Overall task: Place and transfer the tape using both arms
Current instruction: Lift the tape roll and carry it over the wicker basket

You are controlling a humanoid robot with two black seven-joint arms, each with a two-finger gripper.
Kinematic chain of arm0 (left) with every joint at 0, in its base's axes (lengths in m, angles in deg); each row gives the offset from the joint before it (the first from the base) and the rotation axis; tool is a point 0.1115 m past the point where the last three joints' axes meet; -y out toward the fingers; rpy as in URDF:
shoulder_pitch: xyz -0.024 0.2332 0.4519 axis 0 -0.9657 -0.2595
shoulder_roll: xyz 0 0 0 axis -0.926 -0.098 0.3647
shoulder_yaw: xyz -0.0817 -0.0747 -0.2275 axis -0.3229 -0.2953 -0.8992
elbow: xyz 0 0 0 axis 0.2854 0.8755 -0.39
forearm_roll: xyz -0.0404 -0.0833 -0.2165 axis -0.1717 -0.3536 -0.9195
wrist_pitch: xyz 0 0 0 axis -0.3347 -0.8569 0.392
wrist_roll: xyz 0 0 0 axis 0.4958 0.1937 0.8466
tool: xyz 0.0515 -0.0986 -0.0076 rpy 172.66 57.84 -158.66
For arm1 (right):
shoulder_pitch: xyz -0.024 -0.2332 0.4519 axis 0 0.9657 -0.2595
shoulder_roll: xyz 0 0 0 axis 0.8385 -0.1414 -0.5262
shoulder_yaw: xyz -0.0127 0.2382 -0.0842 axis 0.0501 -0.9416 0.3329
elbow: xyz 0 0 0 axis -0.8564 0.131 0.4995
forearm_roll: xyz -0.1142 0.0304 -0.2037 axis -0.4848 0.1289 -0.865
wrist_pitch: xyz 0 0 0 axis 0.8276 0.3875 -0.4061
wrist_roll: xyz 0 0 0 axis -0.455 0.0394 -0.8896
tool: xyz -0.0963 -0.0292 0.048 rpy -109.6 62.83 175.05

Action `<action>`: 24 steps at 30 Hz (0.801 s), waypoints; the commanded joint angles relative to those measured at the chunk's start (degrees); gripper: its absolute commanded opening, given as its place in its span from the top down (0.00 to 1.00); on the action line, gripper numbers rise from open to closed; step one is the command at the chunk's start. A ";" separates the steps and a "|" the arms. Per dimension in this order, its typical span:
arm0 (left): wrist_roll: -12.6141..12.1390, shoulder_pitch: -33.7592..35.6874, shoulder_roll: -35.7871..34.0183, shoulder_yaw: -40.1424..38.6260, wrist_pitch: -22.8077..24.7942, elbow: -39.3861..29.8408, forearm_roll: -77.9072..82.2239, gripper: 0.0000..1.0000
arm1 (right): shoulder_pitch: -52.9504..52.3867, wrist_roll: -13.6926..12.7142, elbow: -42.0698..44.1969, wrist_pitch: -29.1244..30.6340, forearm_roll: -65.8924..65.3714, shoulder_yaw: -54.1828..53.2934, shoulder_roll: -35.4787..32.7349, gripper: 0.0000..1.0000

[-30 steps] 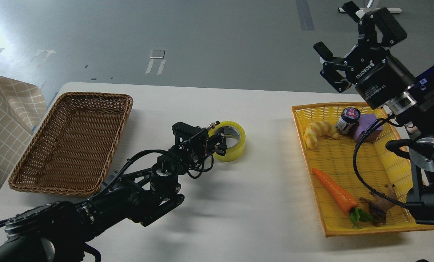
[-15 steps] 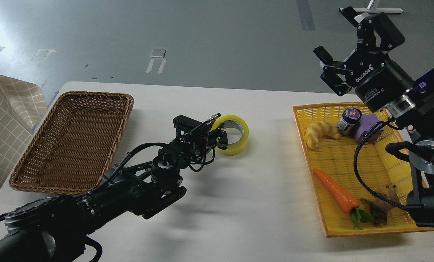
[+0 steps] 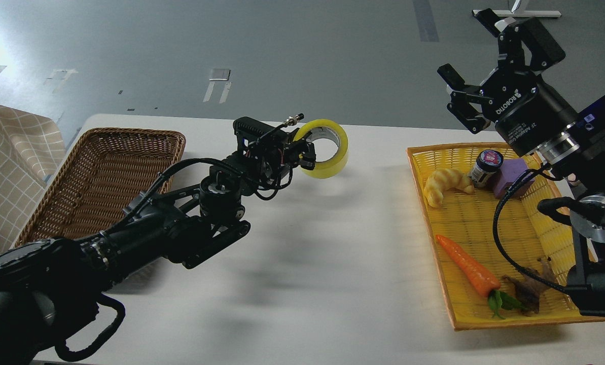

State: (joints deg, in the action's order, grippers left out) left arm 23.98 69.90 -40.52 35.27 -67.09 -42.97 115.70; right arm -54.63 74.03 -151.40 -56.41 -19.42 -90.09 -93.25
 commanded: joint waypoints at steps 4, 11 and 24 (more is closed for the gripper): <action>0.08 2.73 -10.74 0.02 2.37 -5.58 0.02 0.95 | 0.00 0.09 0.18 0.00 0.00 0.09 0.18 0.02; 6.48 4.14 -24.09 0.02 3.25 -10.06 0.20 0.95 | -0.36 0.00 0.18 0.00 0.00 0.09 0.27 0.02; 13.87 -3.58 -44.49 -0.07 -0.87 -13.50 -1.29 0.95 | -0.79 0.00 0.53 0.00 0.00 0.18 -0.08 0.02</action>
State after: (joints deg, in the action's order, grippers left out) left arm 36.86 68.28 -82.06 35.11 -66.31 -56.56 115.49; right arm -55.07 74.02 -150.88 -56.41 -19.42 -89.97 -93.24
